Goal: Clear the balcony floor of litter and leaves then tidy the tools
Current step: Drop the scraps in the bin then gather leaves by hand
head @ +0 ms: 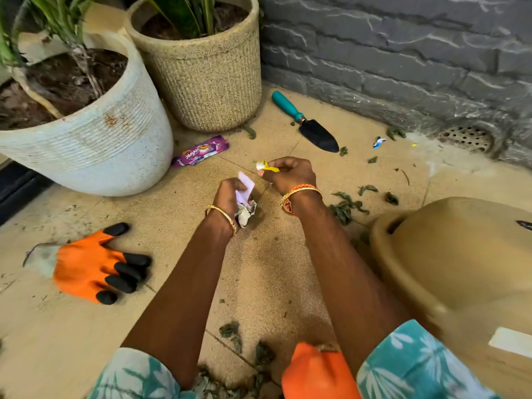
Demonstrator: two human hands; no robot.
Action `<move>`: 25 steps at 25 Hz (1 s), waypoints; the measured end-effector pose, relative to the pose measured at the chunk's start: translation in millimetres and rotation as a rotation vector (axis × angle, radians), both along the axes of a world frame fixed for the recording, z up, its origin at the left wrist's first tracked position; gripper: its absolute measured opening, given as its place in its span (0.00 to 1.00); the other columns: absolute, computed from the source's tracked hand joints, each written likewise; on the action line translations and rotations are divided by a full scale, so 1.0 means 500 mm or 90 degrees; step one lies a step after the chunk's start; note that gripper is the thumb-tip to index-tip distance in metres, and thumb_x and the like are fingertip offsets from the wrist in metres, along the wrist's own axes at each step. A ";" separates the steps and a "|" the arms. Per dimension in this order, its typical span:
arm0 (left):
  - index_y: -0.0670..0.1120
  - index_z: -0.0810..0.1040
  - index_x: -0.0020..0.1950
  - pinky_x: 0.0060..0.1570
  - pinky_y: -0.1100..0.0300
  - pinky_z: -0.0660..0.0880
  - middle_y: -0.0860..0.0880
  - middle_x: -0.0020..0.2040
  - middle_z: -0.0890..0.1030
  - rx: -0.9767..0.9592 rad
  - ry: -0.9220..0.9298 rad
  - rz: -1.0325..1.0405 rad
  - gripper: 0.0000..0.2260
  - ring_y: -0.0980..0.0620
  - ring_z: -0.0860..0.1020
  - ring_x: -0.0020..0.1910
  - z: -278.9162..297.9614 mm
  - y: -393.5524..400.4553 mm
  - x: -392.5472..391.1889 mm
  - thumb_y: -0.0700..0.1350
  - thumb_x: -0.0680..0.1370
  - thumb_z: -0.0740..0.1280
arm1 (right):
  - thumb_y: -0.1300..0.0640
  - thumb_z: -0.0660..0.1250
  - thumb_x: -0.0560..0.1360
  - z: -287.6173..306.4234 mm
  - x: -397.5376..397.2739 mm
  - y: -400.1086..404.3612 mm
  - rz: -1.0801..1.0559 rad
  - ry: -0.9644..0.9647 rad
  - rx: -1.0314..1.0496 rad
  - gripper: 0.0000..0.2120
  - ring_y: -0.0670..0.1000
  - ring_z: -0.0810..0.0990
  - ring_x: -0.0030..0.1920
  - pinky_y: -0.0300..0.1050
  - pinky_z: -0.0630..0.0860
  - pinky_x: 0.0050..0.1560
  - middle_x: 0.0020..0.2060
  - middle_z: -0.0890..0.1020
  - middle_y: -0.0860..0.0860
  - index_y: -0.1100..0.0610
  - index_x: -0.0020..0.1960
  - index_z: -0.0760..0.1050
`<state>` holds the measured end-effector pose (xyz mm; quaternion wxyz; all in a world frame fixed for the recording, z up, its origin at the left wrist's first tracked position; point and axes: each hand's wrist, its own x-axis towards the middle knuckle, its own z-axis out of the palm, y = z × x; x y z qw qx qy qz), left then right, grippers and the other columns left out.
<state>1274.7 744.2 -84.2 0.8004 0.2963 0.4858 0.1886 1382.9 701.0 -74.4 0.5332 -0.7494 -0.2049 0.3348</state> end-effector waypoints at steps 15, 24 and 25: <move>0.40 0.73 0.34 0.18 0.69 0.66 0.44 0.23 0.76 0.137 0.157 -0.111 0.13 0.51 0.71 0.15 -0.011 0.049 0.151 0.41 0.77 0.59 | 0.57 0.67 0.74 0.016 0.213 0.078 -0.246 -0.119 -0.227 0.21 0.59 0.70 0.63 0.49 0.71 0.59 0.65 0.69 0.58 0.59 0.65 0.69; 0.43 0.67 0.28 0.24 0.66 0.68 0.46 0.19 0.69 0.091 0.149 -0.010 0.12 0.48 0.69 0.17 -0.059 0.069 0.182 0.44 0.71 0.62 | 0.61 0.56 0.79 -0.085 0.392 0.016 -0.037 -0.399 -0.518 0.17 0.62 0.68 0.66 0.54 0.68 0.64 0.65 0.69 0.64 0.64 0.65 0.70; 0.43 0.67 0.27 0.23 0.66 0.68 0.47 0.18 0.69 0.088 0.146 0.006 0.14 0.48 0.70 0.16 -0.069 0.064 0.177 0.43 0.72 0.61 | 0.63 0.54 0.79 -0.086 0.389 0.011 -0.049 -0.428 -0.506 0.16 0.62 0.69 0.65 0.54 0.70 0.62 0.63 0.71 0.63 0.64 0.65 0.70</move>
